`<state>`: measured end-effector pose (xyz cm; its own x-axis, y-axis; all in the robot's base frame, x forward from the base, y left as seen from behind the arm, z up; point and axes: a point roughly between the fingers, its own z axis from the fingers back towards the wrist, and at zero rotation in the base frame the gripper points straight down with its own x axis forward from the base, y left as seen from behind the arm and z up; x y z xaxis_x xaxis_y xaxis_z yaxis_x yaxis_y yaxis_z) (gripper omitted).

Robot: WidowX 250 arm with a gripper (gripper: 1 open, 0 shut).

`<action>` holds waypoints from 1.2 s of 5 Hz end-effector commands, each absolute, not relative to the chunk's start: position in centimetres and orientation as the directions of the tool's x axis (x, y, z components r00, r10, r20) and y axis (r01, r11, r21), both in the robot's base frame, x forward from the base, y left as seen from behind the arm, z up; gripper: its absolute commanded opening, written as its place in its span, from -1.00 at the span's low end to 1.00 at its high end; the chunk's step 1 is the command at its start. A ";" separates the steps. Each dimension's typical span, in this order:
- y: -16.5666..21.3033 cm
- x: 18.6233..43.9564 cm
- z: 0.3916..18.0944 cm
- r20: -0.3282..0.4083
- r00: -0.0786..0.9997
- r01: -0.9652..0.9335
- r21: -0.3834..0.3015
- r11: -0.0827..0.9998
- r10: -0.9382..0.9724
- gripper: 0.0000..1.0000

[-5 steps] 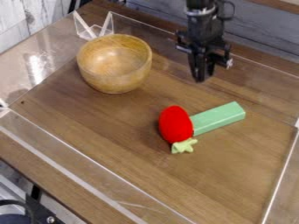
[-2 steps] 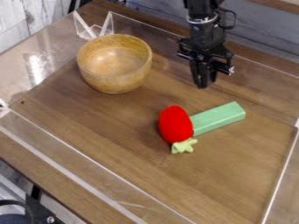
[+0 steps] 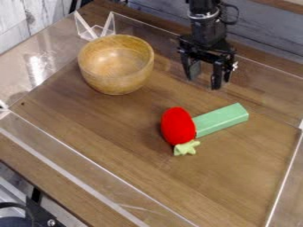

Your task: Remove the green block from the brown bowl and put it on the table

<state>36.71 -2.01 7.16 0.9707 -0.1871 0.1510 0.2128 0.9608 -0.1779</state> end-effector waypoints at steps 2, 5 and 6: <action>-1.1 37.1 10.9 0.259 0.958 0.168 -0.157 0.973 -0.124 1.00; -3.9 37.5 12.5 0.217 0.959 0.220 -0.148 0.964 -0.185 -1.00; -4.5 36.9 10.6 0.197 0.956 0.247 -0.149 0.957 -0.216 -1.00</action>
<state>36.51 -4.35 8.70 0.9679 -0.2091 0.1395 0.2306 0.9594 -0.1626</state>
